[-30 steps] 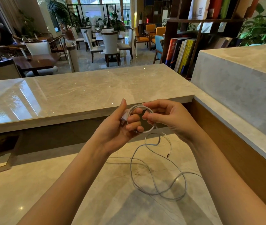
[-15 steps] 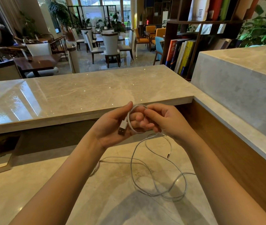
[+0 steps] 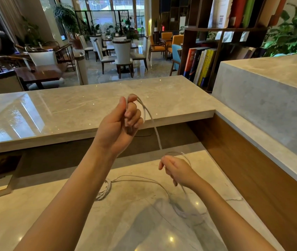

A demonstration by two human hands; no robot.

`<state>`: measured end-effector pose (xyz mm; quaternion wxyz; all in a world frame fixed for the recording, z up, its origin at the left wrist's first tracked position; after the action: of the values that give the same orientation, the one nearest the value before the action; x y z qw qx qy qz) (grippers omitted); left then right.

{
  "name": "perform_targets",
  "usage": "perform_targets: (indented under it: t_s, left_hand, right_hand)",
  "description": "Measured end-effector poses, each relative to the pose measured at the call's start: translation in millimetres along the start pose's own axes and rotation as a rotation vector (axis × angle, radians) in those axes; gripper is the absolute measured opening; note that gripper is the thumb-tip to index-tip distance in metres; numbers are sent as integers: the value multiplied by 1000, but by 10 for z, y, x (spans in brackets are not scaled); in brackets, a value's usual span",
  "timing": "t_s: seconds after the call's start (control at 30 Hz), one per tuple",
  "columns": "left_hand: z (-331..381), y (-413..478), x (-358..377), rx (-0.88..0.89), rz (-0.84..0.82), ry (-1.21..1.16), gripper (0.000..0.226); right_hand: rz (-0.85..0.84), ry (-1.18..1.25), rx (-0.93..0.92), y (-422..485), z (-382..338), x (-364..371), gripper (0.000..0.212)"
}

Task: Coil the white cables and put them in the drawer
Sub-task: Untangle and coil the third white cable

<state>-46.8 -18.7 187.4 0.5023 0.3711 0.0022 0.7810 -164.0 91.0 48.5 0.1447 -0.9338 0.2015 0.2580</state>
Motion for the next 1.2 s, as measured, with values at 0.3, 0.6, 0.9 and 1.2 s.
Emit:
perform_targets:
  t_s: [0.3, 0.6, 0.9, 1.2]
  left_hand:
    - [-219, -20, -163, 61, -145, 1415, 18]
    - [-256, -142, 39, -427, -444, 349, 37]
    - [-221, -104, 219, -425, -362, -507, 25]
    - [-188, -17, 12, -194, -53, -258, 31]
  right_hand:
    - [314, -539, -623, -369, -1121, -349, 24]
    - [185, -19, -508, -245, -1155, -1015, 12]
    - [200, 384, -310, -104, -483, -893, 27]
    - [134, -279, -253, -149, -460, -276, 23]
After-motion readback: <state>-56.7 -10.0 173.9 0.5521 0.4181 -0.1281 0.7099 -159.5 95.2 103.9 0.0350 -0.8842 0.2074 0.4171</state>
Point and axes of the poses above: each hand's wrist, its own y-axis towards the middle knuckle, its own x-axis out of the palm, z = x × y, the point moved 4 cm from there along y, towards the middle knuckle, and after that the axes turned 5 degrees about x, right-handed, at the moved point
